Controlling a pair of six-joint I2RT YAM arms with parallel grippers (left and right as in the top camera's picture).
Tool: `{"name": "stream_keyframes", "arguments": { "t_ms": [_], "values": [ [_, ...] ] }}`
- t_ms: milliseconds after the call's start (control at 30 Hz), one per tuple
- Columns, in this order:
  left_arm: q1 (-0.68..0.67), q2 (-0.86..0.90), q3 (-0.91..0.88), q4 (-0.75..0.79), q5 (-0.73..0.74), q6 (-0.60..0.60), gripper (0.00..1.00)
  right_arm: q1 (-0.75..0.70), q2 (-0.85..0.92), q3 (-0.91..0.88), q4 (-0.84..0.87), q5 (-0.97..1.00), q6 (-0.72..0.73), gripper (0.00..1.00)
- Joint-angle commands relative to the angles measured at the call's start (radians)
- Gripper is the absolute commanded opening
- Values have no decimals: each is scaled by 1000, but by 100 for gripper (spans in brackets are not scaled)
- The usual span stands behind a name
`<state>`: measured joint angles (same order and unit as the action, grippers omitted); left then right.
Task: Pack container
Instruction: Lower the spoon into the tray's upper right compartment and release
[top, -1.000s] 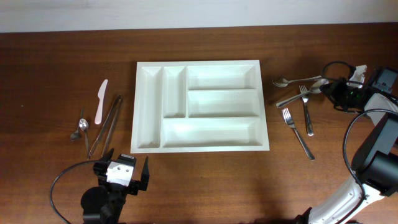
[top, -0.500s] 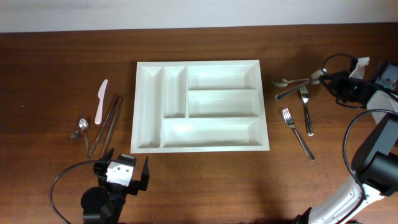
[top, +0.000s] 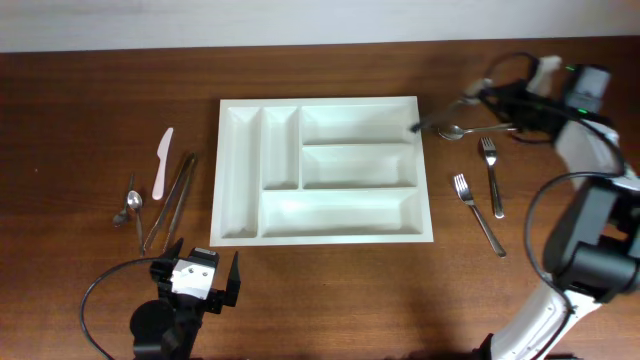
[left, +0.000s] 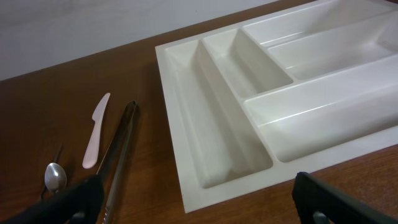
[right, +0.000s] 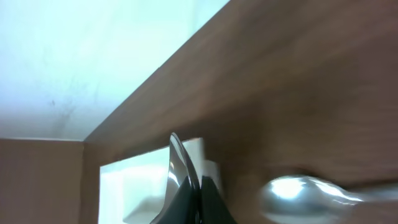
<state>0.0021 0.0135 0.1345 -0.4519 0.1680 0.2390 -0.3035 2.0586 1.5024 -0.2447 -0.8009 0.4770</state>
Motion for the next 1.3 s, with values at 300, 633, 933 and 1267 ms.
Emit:
{"name": "stream_keyframes", "arguments": {
  "t_ms": [300,633,933,1267],
  "values": [
    [2,-6,-5,3,11,-14,99,377,8,22,15,586,625,4],
    [2,-6,-5,3,10,-14,99,494,9,22,-13,738,796,4],
    [2,-6,-5,3,11,-14,99,486,9,22,-40,730,784,11],
    [2,-6,-5,3,11,-14,99,486,9,22,-43,702,741,36]
  ]
}}
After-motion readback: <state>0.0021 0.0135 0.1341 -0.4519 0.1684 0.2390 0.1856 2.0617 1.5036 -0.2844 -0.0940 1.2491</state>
